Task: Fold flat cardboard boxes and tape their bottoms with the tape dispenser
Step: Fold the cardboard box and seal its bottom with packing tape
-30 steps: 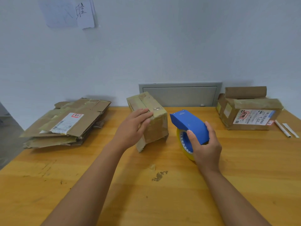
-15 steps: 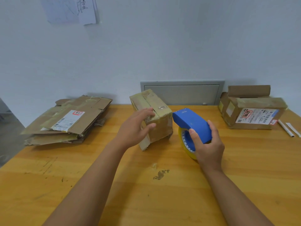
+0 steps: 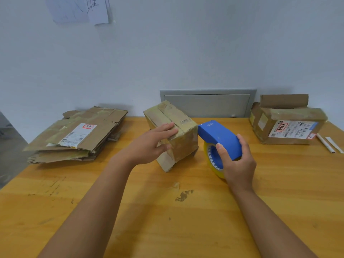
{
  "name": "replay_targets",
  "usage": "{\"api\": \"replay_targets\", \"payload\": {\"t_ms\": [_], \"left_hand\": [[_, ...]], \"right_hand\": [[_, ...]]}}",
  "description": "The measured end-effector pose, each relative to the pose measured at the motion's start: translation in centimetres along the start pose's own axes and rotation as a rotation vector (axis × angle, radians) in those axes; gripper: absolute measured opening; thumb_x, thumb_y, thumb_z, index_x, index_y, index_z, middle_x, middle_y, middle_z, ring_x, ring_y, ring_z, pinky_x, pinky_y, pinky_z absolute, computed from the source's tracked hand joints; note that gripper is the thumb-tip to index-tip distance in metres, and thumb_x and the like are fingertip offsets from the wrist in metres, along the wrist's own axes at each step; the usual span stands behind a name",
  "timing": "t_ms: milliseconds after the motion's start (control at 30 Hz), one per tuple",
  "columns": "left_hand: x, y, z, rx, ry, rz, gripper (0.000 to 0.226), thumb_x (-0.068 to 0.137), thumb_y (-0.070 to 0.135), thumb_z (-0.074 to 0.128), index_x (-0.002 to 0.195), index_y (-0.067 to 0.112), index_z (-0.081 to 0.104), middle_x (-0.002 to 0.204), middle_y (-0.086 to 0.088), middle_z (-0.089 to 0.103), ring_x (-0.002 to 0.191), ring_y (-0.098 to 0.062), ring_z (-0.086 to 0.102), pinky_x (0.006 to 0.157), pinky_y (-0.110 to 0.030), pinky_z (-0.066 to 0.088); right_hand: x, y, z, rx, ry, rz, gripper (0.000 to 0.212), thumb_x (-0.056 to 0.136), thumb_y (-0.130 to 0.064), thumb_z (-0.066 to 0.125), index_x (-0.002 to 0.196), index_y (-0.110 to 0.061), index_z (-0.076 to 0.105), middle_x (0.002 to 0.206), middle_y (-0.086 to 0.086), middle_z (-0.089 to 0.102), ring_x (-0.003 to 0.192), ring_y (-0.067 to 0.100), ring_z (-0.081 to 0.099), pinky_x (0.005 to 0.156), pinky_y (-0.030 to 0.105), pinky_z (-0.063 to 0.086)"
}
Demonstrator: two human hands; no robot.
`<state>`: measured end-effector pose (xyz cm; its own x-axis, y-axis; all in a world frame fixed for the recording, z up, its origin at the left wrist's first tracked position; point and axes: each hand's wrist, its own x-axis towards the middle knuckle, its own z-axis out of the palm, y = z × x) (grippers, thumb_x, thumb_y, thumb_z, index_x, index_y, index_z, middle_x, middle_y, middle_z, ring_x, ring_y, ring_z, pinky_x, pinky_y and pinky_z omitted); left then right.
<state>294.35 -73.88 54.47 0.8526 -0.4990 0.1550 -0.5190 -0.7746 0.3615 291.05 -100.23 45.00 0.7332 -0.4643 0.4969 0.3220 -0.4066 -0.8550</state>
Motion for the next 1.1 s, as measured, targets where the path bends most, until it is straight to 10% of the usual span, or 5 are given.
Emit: {"api": "replay_targets", "payload": {"t_ms": [667,900,1100], "left_hand": [[0.4,0.6,1.2,0.073,0.150,0.043,0.053,0.099,0.029,0.057,0.149,0.034,0.039,0.159,0.015,0.029,0.146,-0.010,0.024,0.114,-0.032,0.028],[0.7,1.6,2.5,0.215,0.406,0.214,0.038,0.085,0.022,0.075,0.122,0.015,0.070,0.130,-0.001,0.065,0.115,-0.030,0.061,0.090,-0.048,0.048],[1.6,1.7,3.8,0.256,0.405,0.215,0.046,0.082,0.042,0.074,0.123,0.020,0.068,0.128,-0.002,0.064,0.116,-0.028,0.058,0.093,-0.042,0.044]], "right_hand": [[0.1,-0.3,0.0,0.013,-0.001,0.008,0.090,0.075,-0.070,0.060,0.145,-0.014,0.048,0.129,-0.014,0.048,0.112,-0.010,0.041,0.079,-0.004,0.036],[0.2,-0.4,0.0,0.058,0.063,0.081,0.091,0.073,-0.071,0.059,0.145,-0.017,0.047,0.129,-0.017,0.048,0.114,-0.003,0.045,0.088,0.007,0.037],[0.5,-0.3,-0.2,0.088,0.108,0.153,0.090,0.071,-0.072,0.059,0.145,-0.020,0.047,0.130,-0.014,0.051,0.119,0.009,0.051,0.099,0.033,0.048]]}}
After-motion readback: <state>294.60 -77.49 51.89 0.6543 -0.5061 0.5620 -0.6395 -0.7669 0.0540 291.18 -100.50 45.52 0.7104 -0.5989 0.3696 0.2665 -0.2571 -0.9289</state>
